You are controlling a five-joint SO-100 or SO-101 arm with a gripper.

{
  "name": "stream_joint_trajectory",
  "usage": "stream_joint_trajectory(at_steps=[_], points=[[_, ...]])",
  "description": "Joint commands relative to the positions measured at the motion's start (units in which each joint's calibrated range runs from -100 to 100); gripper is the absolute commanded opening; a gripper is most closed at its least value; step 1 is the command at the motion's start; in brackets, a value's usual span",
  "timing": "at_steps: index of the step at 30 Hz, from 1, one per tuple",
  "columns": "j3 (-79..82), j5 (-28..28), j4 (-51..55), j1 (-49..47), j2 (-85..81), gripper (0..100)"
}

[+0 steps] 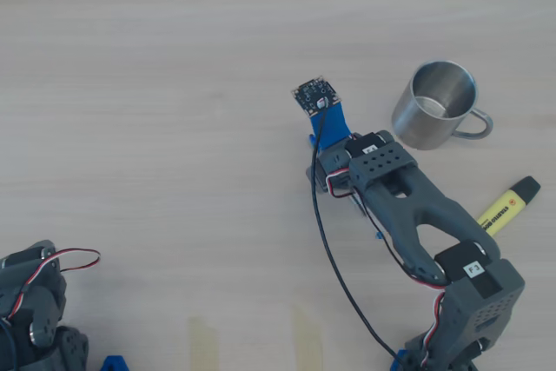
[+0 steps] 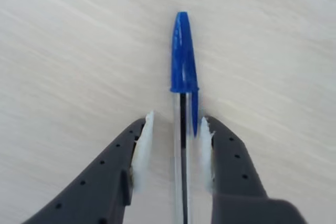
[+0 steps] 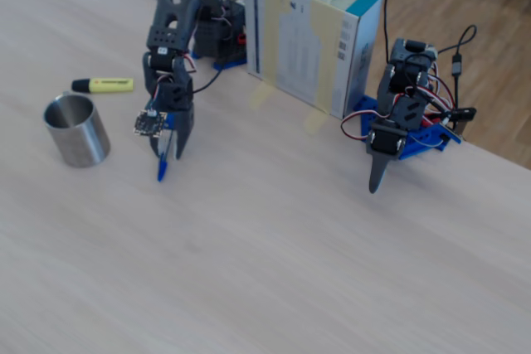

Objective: Grab the blue pen and put it in the silver cup.

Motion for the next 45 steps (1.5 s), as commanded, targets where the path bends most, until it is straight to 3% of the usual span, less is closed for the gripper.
stream_joint_trajectory(at_steps=[1, 22, 45], points=[[0.69, -0.26, 0.05, -0.32, -1.01, 13], [0.69, -0.26, 0.05, -0.24, -1.01, 4], [0.78, -0.32, -0.47, -0.41, -1.01, 2]])
